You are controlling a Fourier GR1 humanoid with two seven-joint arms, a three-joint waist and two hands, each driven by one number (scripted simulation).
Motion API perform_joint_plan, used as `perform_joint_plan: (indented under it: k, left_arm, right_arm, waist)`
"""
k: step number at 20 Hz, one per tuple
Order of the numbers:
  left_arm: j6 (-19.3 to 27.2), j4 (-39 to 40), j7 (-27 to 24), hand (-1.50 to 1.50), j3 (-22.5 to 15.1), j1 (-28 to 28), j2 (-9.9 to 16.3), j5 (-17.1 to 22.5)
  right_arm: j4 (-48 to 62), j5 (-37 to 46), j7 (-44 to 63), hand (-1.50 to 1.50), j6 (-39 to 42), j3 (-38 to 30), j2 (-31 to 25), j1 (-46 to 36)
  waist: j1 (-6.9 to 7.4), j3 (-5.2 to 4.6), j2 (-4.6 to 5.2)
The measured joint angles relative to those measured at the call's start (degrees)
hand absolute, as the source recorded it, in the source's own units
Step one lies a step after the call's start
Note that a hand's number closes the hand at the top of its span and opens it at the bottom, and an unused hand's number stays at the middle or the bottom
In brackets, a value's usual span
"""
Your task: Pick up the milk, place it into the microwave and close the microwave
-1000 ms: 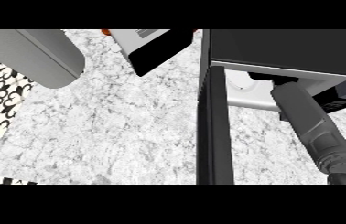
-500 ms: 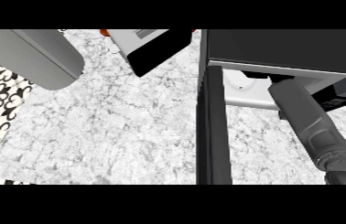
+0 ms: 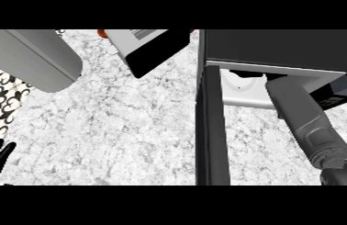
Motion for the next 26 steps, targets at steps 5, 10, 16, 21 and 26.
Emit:
perform_joint_plan:
  k: [5,10,16,21,26]
  left_arm:
    - [-1.1,-1.4,0.3,-1.5,-3.3,0.0,-1.2,-1.0]
    - [-0.8,-1.7,1.0,-1.5,-7.3,-0.6,-3.2,-4.0]
    - [-1.0,-2.8,2.2,1.5,-12.3,0.2,-4.5,-5.5]
    - [1.2,-3.2,4.8,1.5,-17.1,-1.1,-4.9,-7.3]
    - [3.9,-1.4,5.5,1.5,-22.1,-2.5,-5.0,-10.1]
  right_arm:
    - [-0.4,-3.9,-4.0,-1.5,7.2,-3.4,0.8,1.4]
    - [-0.3,-7.1,-6.4,-1.5,13.4,-5.9,2.4,3.0]
    - [-0.3,-10.2,-9.3,-1.5,22.6,-8.0,3.1,6.8]
    - [-1.4,-12.0,-11.2,-1.5,30.7,-8.3,4.8,10.0]
    - [-4.3,-13.2,-12.7,-1.5,35.6,-7.6,6.2,14.0]
  waist:
    - [-1.09,-0.02,-0.58]
    - [-2.44,-0.12,-1.26]
    - [-3.41,-0.34,-1.98]
    - [-4.51,-0.53,-2.74]
    - [-5.36,-0.63,-3.42]
